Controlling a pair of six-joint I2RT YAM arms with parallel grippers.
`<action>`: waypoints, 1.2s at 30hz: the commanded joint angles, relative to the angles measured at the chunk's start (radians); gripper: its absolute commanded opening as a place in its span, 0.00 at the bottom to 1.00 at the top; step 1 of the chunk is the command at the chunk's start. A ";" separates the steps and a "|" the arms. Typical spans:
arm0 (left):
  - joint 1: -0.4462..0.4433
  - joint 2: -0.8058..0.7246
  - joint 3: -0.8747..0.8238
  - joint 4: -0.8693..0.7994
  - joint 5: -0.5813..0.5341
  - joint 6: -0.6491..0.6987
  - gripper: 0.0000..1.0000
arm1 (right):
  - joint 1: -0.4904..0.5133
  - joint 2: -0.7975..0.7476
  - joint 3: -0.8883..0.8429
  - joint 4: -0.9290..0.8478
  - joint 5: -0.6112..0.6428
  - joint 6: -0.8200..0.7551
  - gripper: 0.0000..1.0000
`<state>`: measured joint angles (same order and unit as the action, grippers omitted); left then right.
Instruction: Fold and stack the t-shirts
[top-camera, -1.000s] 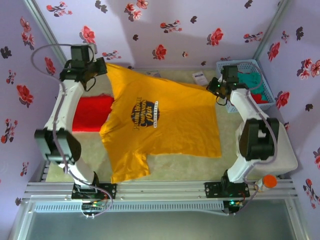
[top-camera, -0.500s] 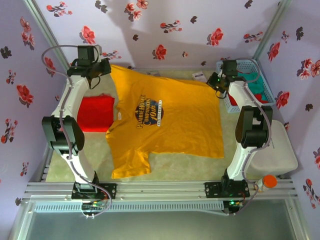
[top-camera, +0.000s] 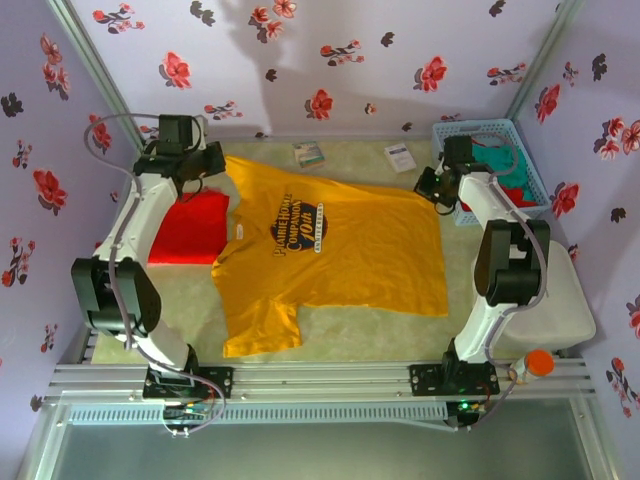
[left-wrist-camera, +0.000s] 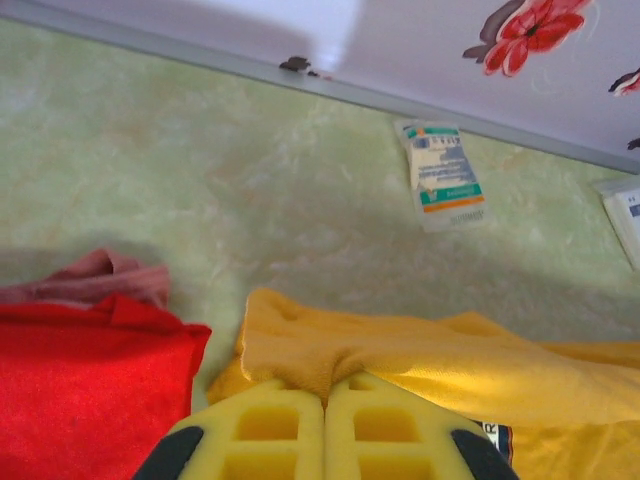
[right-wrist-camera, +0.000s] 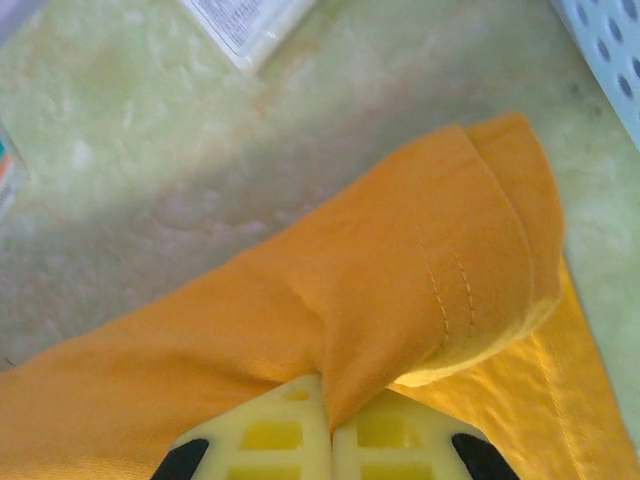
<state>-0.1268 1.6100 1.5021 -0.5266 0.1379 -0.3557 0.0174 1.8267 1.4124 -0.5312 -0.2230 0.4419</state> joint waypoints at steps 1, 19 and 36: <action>-0.018 -0.087 -0.049 -0.053 -0.031 -0.043 0.00 | -0.011 -0.052 -0.010 -0.084 0.051 -0.039 0.04; -0.065 -0.296 -0.406 -0.087 -0.052 -0.211 0.00 | -0.009 -0.004 -0.005 -0.224 0.082 -0.069 0.12; -0.057 -0.243 -0.416 -0.136 -0.099 -0.182 0.33 | -0.011 -0.088 -0.149 -0.127 0.154 0.013 0.66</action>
<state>-0.1898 1.3903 1.0851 -0.6231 0.0757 -0.5461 0.0174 1.8057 1.3296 -0.6884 -0.1158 0.4091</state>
